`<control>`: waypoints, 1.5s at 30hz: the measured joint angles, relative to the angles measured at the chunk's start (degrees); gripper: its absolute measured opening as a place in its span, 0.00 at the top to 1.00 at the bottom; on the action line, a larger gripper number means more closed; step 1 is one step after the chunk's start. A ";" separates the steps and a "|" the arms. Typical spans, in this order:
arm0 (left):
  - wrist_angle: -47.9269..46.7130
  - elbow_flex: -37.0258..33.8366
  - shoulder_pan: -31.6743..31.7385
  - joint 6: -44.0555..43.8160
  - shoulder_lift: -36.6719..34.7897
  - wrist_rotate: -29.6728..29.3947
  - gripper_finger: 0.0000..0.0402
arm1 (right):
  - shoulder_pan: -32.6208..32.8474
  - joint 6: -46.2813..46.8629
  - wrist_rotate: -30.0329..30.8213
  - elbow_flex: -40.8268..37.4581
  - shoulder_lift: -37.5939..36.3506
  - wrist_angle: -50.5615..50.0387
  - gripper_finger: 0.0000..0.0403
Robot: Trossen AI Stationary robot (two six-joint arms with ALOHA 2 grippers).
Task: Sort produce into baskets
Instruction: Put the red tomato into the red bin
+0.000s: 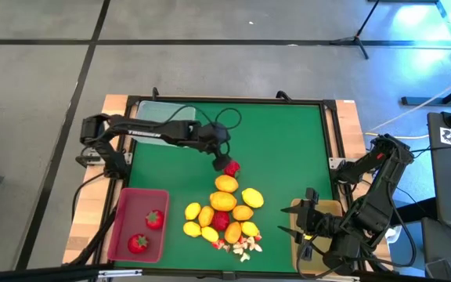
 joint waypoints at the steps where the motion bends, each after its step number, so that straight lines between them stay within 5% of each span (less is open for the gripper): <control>1: -0.08 0.41 -0.22 0.44 0.80 0.00 0.02 | 0.00 0.00 0.01 0.00 0.00 -0.01 0.45; 9: 0.25 1.38 -0.33 -1.38 5.30 4.44 0.02 | 0.13 0.00 -0.45 0.00 0.00 0.04 0.45; 45: 6.03 1.45 -2.47 -3.76 16.97 5.64 0.03 | 0.13 -0.14 -1.40 0.00 -0.02 -1.05 0.45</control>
